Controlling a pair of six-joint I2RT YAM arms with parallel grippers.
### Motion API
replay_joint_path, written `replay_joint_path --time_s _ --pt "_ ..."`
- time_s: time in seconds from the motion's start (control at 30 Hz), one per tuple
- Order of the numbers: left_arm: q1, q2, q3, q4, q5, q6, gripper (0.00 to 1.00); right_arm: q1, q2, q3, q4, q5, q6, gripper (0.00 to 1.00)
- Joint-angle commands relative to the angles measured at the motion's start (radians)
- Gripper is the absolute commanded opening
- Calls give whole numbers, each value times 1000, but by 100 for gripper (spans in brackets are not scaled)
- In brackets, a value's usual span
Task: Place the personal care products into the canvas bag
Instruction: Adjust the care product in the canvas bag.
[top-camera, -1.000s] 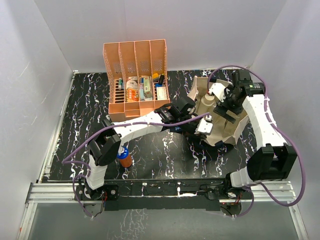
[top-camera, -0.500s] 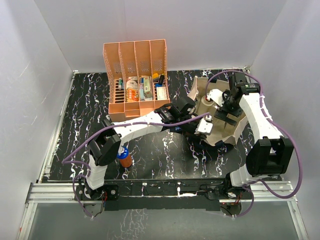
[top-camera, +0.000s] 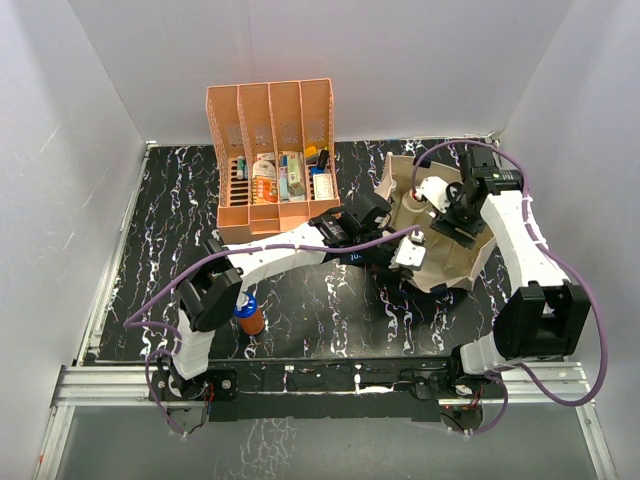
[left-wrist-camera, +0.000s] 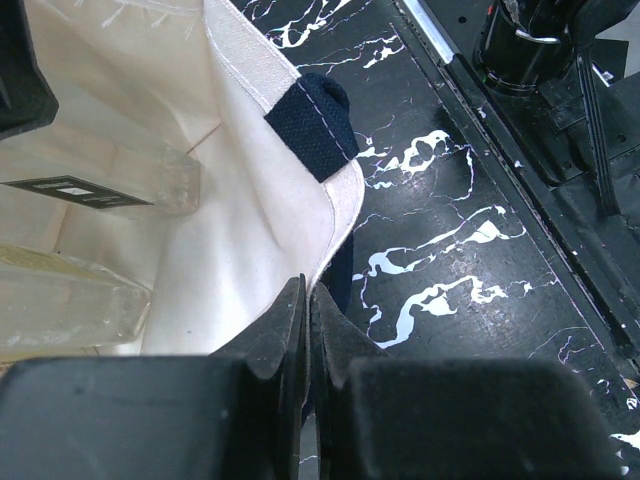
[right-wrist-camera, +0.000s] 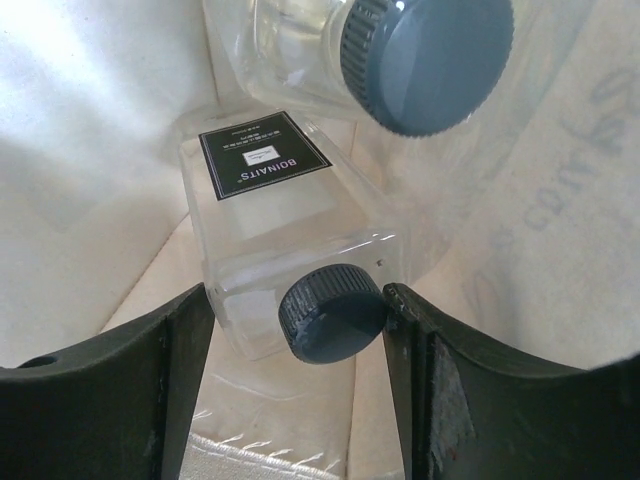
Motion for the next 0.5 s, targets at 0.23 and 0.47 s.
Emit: replay_joint_path --time_s 0.23,0.47 --pt "-15 -41 27 -4 51 1 0 -7 -131 -91 133 17 222 29" --pt "-14 -39 29 -4 51 0 0 -7 -117 -80 172 41 411 21"
